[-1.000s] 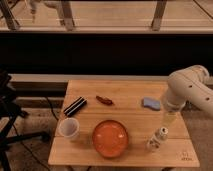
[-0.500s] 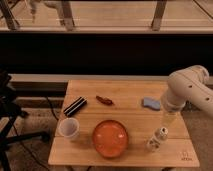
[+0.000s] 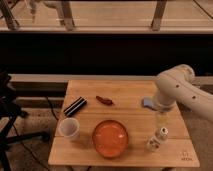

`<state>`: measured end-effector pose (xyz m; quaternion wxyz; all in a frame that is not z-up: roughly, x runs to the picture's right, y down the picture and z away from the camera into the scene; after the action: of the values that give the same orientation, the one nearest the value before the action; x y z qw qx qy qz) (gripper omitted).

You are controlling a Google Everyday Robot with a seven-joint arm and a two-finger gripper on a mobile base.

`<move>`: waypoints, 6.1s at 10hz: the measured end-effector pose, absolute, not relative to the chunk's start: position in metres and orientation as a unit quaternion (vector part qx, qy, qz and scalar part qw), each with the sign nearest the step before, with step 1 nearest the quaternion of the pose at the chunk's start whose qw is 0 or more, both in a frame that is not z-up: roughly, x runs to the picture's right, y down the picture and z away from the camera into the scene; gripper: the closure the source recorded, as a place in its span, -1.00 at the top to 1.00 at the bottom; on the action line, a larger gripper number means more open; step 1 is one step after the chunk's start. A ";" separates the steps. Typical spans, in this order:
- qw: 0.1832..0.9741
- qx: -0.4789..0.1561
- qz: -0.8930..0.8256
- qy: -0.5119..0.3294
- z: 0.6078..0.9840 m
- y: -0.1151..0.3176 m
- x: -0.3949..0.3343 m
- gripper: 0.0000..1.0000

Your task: Pick up the ceramic bowl

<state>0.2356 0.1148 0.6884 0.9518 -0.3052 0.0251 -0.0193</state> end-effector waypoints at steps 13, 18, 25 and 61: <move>0.933 -0.331 -0.140 -0.013 0.698 0.122 0.189 0.60; 0.922 -0.336 -0.189 -0.027 0.698 0.131 0.176 0.60; 0.905 -0.335 -0.258 -0.049 0.693 0.145 0.151 0.60; 0.829 -0.342 -0.394 -0.203 0.766 0.254 0.107 0.60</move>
<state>0.1073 0.2536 0.7662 0.8289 -0.3416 -0.2030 -0.3936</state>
